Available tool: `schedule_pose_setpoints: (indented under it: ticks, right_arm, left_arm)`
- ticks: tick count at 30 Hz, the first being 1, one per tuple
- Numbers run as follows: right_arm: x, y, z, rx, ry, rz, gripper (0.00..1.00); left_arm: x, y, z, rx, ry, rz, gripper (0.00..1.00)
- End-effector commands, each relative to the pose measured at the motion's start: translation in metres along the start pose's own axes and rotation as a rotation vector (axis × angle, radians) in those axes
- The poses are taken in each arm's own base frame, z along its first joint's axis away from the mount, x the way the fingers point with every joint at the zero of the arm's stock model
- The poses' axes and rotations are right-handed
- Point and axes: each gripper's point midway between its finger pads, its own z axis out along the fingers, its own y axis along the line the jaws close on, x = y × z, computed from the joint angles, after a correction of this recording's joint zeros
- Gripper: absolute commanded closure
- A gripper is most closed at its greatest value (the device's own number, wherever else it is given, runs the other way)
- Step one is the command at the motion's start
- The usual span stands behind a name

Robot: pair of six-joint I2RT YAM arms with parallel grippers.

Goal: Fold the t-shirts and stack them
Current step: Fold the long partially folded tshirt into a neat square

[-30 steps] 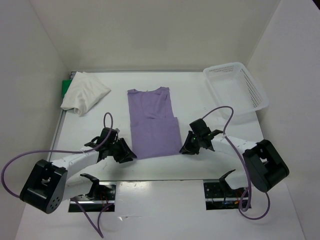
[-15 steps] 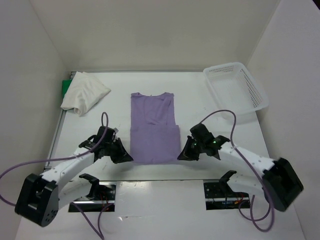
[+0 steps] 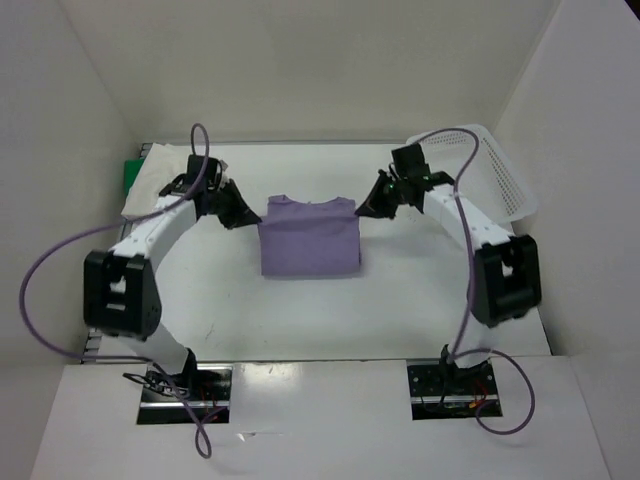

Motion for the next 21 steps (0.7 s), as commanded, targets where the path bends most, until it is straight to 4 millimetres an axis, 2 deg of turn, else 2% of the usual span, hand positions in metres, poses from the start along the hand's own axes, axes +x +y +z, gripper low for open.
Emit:
schedule_pose_setpoints:
  ticks: [1, 2, 3, 4, 5, 6, 7, 8, 9, 10, 11, 12, 13, 14, 15, 17, 18, 21]
  right_arm:
    - [-0.069, 0.005, 0.040, 0.013, -0.082, -0.120, 1.00]
    - [-0.084, 0.003, 0.050, 0.029, -0.099, -0.133, 1.00]
    - [-0.101, 0.004, 0.070, 0.042, -0.109, -0.132, 1.00]
    - [-0.107, 0.002, 0.079, 0.058, -0.107, -0.128, 1.00]
    - [-0.126, 0.011, 0.080, 0.040, -0.140, -0.142, 1.00]
    - [-0.127, -0.005, 0.106, 0.078, -0.113, -0.127, 1.00]
    - [-0.135, -0.011, 0.114, 0.084, -0.116, -0.117, 1.00]
    - [-0.147, 0.001, 0.117, 0.052, -0.132, -0.138, 1.00]
    - [-0.147, -0.002, 0.124, 0.062, -0.120, -0.133, 1.00]
    - [-0.147, -0.012, 0.141, 0.077, -0.100, -0.125, 1.00]
    - [-0.155, -0.005, 0.142, 0.067, -0.114, -0.130, 1.00]
    - [-0.158, -0.003, 0.145, 0.062, -0.119, -0.122, 1.00]
    - [-0.158, -0.007, 0.151, 0.071, -0.109, -0.117, 1.00]
    - [-0.165, 0.003, 0.146, 0.052, -0.131, -0.113, 0.95]
    - [-0.165, 0.003, 0.146, 0.051, -0.131, -0.113, 0.82]
    - [-0.171, 0.014, 0.136, 0.032, -0.155, -0.123, 0.70]
    - [-0.173, 0.019, 0.129, 0.026, -0.162, -0.126, 0.63]
    - [-0.173, 0.034, 0.100, 0.006, -0.200, -0.140, 0.57]
  left_arm:
    - [-0.073, 0.007, 0.044, -0.030, -0.097, 0.070, 1.00]
    - [-0.086, 0.005, 0.053, -0.037, -0.106, 0.091, 1.00]
    - [-0.111, -0.014, 0.054, -0.014, -0.153, 0.111, 1.00]
    - [-0.118, 0.003, 0.078, -0.047, -0.122, 0.084, 1.00]
    - [-0.124, 0.006, 0.087, -0.058, -0.123, 0.082, 1.00]
    - [-0.127, 0.019, 0.106, -0.091, -0.106, 0.068, 1.00]
    - [-0.141, 0.013, 0.110, -0.083, -0.135, 0.078, 1.00]
    - [-0.146, 0.018, 0.115, -0.089, -0.137, 0.070, 1.00]
    - [-0.148, 0.024, 0.129, -0.093, -0.131, 0.040, 1.00]
    - [-0.155, 0.027, 0.132, -0.092, -0.141, 0.036, 1.00]
    - [-0.164, 0.019, 0.133, -0.074, -0.163, 0.031, 1.00]
    - [-0.167, 0.020, 0.138, -0.070, -0.167, 0.019, 0.98]
    - [-0.171, 0.016, 0.137, -0.059, -0.180, 0.025, 0.95]
    - [-0.171, 0.015, 0.137, -0.058, -0.180, 0.016, 0.89]
    - [-0.181, 0.012, 0.133, -0.045, -0.206, 0.020, 0.69]
    - [-0.189, 0.005, 0.123, -0.011, -0.239, 0.012, 0.55]
    - [-0.192, -0.005, 0.111, 0.012, -0.266, 0.026, 0.54]
    - [-0.191, -0.031, 0.079, 0.088, -0.313, 0.055, 0.53]
